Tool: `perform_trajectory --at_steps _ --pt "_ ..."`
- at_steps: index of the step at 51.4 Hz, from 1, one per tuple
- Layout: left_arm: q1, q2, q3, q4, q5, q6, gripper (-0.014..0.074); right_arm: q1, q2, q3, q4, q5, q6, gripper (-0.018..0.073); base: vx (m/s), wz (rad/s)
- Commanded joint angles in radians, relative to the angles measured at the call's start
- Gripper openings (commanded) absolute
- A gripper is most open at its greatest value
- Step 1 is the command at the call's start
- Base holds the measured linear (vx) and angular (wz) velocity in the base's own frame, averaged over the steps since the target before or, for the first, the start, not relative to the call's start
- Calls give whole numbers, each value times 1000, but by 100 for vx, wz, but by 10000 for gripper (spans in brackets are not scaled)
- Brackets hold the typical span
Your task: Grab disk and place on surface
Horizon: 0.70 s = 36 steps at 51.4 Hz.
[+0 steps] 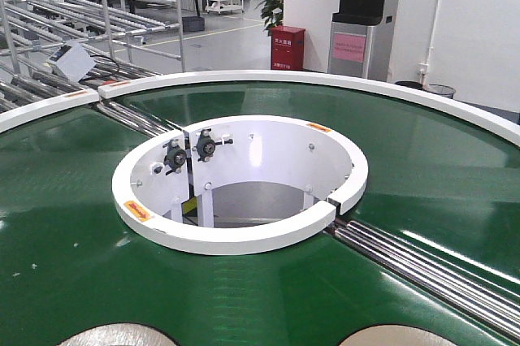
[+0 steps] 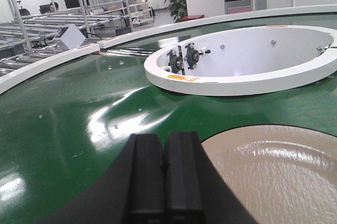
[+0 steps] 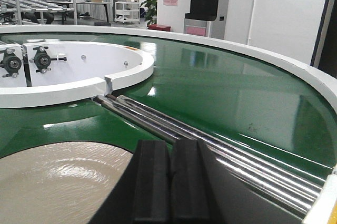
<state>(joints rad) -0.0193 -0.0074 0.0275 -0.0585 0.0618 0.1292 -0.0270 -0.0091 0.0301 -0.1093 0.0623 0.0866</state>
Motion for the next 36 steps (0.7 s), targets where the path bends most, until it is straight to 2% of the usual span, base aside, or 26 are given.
perform_trajectory --at_steps 1,36 --pt "2 -18 13 1 -77 0 8 -8 -12 19 -3 -84 -3 -9 0 0" --pt "2 -18 13 1 -77 0 8 -8 -12 19 -3 -95 -3 -9 0 0"
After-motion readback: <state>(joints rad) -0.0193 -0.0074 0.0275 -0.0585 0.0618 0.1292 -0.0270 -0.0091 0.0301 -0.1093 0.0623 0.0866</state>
